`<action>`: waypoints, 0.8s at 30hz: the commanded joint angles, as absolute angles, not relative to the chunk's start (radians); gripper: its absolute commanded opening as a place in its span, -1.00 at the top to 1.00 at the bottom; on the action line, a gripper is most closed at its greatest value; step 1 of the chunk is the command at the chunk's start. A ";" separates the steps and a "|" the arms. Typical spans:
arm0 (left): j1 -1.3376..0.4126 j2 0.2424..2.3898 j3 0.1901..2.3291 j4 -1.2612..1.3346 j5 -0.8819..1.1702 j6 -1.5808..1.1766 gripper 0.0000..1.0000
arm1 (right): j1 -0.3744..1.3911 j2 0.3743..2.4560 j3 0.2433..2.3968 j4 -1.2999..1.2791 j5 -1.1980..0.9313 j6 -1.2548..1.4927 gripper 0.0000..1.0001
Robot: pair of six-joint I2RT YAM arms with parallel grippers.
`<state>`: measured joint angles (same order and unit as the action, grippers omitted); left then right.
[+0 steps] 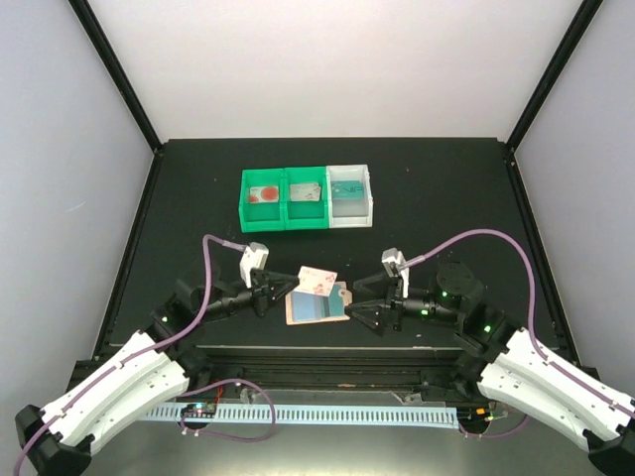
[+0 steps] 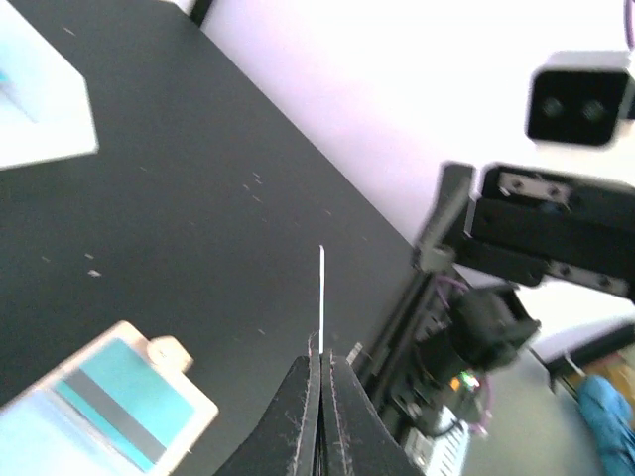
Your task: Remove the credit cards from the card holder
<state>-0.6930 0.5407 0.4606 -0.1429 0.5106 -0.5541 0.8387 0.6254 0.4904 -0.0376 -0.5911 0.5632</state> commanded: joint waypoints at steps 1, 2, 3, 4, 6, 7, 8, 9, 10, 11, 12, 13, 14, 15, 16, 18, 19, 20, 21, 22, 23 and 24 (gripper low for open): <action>-0.677 0.608 0.523 -0.047 0.295 -0.561 0.97 | 0.836 0.568 0.460 -0.081 -0.462 0.586 -1.00; -0.670 0.625 0.524 -0.033 0.258 -0.565 0.97 | 0.835 0.557 0.452 -0.077 -0.455 0.589 -1.00; -0.662 0.645 0.528 -0.018 0.226 -0.568 0.97 | 0.836 0.547 0.445 -0.076 -0.449 0.591 -1.00; -0.649 0.669 0.532 -0.010 0.201 -0.572 0.97 | 0.836 0.536 0.438 -0.074 -0.443 0.597 -1.00; -0.615 0.726 0.553 -0.012 0.145 -0.580 0.97 | 0.836 0.517 0.427 -0.072 -0.434 0.610 -1.00; -0.589 0.762 0.562 -0.010 0.131 -0.585 0.97 | 0.836 0.506 0.422 -0.072 -0.426 0.615 -1.00; -0.562 0.796 0.567 0.000 0.130 -0.593 0.97 | 0.836 0.498 0.418 -0.071 -0.419 0.620 -1.00; -0.532 0.828 0.570 0.019 0.137 -0.599 0.97 | 0.836 0.490 0.414 -0.068 -0.414 0.622 -1.00; -0.508 0.861 0.573 0.048 0.146 -0.602 0.97 | 0.836 0.486 0.411 -0.067 -0.412 0.624 -1.00; -0.487 0.891 0.578 0.075 0.150 -0.601 0.97 | 0.836 0.481 0.409 -0.065 -0.414 0.626 -1.00; -0.471 0.925 0.587 0.094 0.148 -0.599 0.97 | 0.836 0.480 0.408 -0.066 -0.415 0.628 -1.00; -0.457 0.959 0.601 0.108 0.145 -0.596 0.97 | 0.835 0.479 0.409 -0.069 -0.416 0.629 -1.00; -0.443 1.004 0.618 0.119 0.143 -0.593 0.97 | 0.835 0.478 0.410 -0.070 -0.418 0.629 -1.00; -0.432 1.044 0.641 0.125 0.140 -0.589 0.97 | 0.836 0.476 0.407 -0.068 -0.420 0.630 -1.00; -0.421 1.081 0.665 0.126 0.138 -0.590 0.97 | 0.836 0.474 0.404 -0.066 -0.420 0.633 -1.00; -0.394 1.172 0.729 0.124 0.153 -0.586 0.97 | 0.836 0.470 0.399 -0.062 -0.412 0.634 -1.00; -0.388 1.213 0.764 0.122 0.160 -0.584 0.97 | 0.836 0.468 0.394 -0.058 -0.406 0.634 -1.00; -0.380 1.259 0.801 0.116 0.170 -0.580 0.97 | 0.836 0.468 0.390 -0.054 -0.401 0.634 -1.00; -0.371 1.311 0.842 0.108 0.186 -0.577 0.97 | 0.835 0.472 0.387 -0.049 -0.395 0.635 -1.00; -0.367 1.357 0.880 0.100 0.189 -0.574 0.97 | 0.836 0.476 0.389 -0.049 -0.390 0.634 -1.00; -0.362 1.399 0.918 0.095 0.190 -0.574 0.97 | 0.836 0.482 0.396 -0.058 -0.387 0.630 -1.00; -0.360 1.436 0.948 0.096 0.184 -0.578 0.97 | 0.835 0.492 0.407 -0.075 -0.380 0.622 -1.00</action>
